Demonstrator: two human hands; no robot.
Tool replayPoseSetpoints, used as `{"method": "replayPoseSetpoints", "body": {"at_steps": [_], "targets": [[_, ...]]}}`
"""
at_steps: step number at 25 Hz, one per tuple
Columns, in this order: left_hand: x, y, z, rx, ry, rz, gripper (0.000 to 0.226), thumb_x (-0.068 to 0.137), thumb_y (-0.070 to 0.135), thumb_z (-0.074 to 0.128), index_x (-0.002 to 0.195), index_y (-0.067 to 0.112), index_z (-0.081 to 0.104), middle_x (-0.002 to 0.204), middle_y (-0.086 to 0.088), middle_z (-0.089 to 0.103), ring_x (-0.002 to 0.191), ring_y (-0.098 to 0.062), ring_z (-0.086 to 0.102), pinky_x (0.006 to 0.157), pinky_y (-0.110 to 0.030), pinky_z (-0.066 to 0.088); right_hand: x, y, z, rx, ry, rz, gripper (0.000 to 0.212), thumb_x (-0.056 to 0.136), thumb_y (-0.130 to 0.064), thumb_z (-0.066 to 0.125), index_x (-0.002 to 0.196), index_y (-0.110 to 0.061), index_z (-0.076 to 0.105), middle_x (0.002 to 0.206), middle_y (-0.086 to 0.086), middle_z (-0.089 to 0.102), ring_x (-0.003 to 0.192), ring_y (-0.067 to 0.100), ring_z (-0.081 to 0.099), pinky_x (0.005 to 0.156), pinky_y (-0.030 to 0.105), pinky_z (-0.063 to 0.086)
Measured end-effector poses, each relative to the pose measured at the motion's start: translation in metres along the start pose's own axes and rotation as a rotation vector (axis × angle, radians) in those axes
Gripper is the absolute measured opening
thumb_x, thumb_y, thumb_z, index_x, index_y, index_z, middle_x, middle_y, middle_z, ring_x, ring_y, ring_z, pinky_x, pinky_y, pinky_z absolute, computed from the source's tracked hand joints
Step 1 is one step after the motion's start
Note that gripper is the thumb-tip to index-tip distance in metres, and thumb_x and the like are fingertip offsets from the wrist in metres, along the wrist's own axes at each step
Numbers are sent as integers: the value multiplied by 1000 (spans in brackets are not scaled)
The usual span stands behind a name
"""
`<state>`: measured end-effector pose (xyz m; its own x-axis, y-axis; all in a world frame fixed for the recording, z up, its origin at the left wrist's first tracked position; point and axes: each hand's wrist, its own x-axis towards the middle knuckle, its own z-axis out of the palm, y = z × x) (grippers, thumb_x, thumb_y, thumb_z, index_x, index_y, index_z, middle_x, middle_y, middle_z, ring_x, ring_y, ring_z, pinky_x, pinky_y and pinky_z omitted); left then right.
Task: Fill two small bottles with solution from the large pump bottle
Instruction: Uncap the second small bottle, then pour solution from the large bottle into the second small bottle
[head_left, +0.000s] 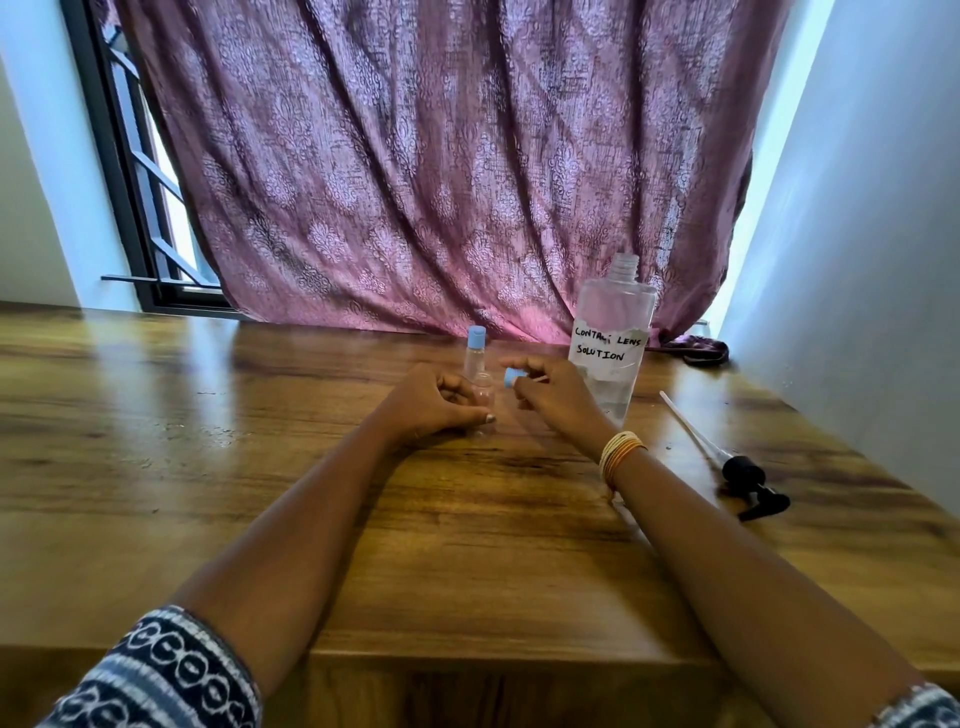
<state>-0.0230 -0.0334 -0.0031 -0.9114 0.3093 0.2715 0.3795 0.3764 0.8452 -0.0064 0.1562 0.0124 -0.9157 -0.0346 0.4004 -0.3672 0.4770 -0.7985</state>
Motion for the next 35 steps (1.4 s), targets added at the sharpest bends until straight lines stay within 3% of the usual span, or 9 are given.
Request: {"method": "replayPoseSetpoints", "body": {"at_steps": [3,9,13,18,22,24,26,29,35], "targets": [[0,0,0,-26,-5,-8,24,70,16,84,88,4,74,88,-22,74,72,-14,63,65,-22,51,-4,5,4,-292,-23,-62,32,78,-8,65,108,-17,65,80,-11,59,70,5,54,58,7,43],[3,-5,-2,-18,-18,-9,20,68,20,86,82,13,75,88,-20,75,70,-13,62,68,-28,51,-4,8,8,-420,-79,30,50,77,-10,68,126,-13,54,108,12,66,94,24,62,76,25,46],[4,-6,-1,-22,-28,-10,23,68,23,85,85,13,76,91,-23,74,74,-18,62,74,-35,50,-6,-9,-12,-533,-30,18,54,72,-24,75,123,-16,58,96,0,59,93,18,60,78,25,45],[6,-7,6,-6,-28,13,26,70,23,85,90,10,76,90,-19,75,73,-12,61,73,-31,49,-9,-31,-47,-351,299,-205,5,76,-19,69,74,-17,72,60,-7,63,56,2,56,60,20,45],[6,-7,8,-1,-28,15,29,70,23,84,95,10,76,82,-4,75,69,-3,62,75,-27,51,-6,-26,-66,-280,714,-269,24,77,-33,73,73,-17,56,66,-1,54,60,14,48,56,28,41],[8,-6,8,9,-30,24,29,71,23,84,95,10,76,87,-7,77,73,-7,64,77,-29,52,0,-17,-73,-194,850,-224,42,70,-36,80,84,-14,47,85,5,51,75,22,49,67,42,49],[7,-6,8,26,-30,33,28,72,22,83,95,9,75,91,-12,77,76,-9,64,78,-30,53,7,-6,-78,-92,792,-79,67,65,-36,85,109,-9,42,114,13,50,99,28,53,87,49,50],[7,-6,8,46,-26,45,28,73,22,82,96,9,75,93,-13,76,76,-8,64,74,-25,52,10,10,-83,87,456,66,103,65,-29,88,142,-19,20,142,16,43,122,31,53,103,50,46],[7,-5,8,60,-25,41,31,73,24,82,98,8,74,95,-11,76,84,-15,68,88,-41,55,8,17,-81,19,423,45,81,61,-28,90,127,-14,45,122,6,59,112,25,60,93,42,53]]}}
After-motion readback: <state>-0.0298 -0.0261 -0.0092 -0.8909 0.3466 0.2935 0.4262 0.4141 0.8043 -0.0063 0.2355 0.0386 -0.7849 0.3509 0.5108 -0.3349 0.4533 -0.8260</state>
